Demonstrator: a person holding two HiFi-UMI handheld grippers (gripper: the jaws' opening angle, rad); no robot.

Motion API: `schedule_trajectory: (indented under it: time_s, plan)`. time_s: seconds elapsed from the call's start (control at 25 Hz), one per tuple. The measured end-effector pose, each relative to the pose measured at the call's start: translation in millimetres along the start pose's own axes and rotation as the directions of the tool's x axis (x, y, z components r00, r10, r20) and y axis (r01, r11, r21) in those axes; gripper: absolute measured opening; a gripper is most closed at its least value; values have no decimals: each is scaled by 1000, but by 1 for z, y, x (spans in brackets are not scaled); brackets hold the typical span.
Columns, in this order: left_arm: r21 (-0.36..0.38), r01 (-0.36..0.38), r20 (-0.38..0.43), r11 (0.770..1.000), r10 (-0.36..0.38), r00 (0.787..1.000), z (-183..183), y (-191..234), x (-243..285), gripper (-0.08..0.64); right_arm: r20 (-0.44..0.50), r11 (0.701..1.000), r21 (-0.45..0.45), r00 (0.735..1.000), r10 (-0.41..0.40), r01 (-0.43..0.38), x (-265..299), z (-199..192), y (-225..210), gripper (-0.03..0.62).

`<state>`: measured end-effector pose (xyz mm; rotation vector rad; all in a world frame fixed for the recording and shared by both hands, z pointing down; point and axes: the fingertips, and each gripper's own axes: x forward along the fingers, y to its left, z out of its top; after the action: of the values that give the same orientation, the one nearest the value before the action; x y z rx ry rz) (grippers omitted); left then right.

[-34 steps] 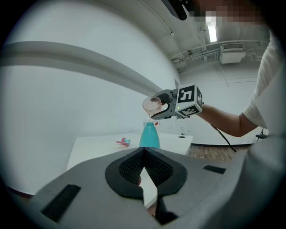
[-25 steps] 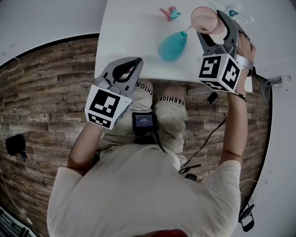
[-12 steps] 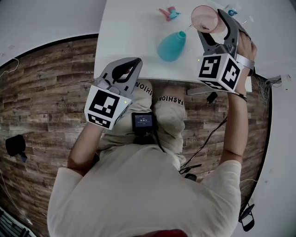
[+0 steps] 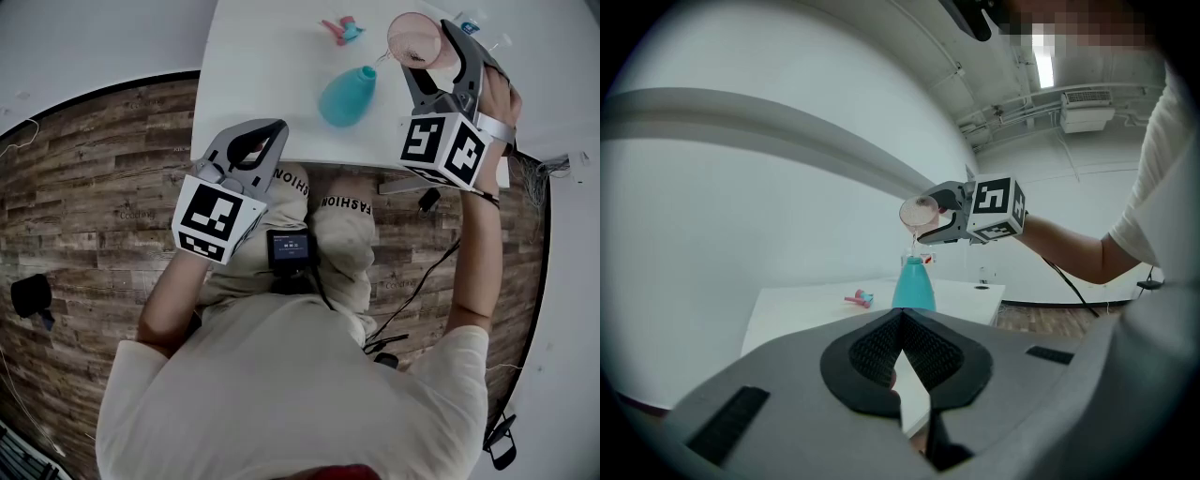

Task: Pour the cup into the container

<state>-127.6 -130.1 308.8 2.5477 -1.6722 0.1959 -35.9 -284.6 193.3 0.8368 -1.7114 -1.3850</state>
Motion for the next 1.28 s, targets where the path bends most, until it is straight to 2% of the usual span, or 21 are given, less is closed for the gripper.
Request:
schedule_trajectory:
  time_s: [1.28]
  plan:
    - [-3,3,-10,1000,-3,1000,-4,-3,2,11,3,995,-82,999,-49,49,-1,1,-3,373]
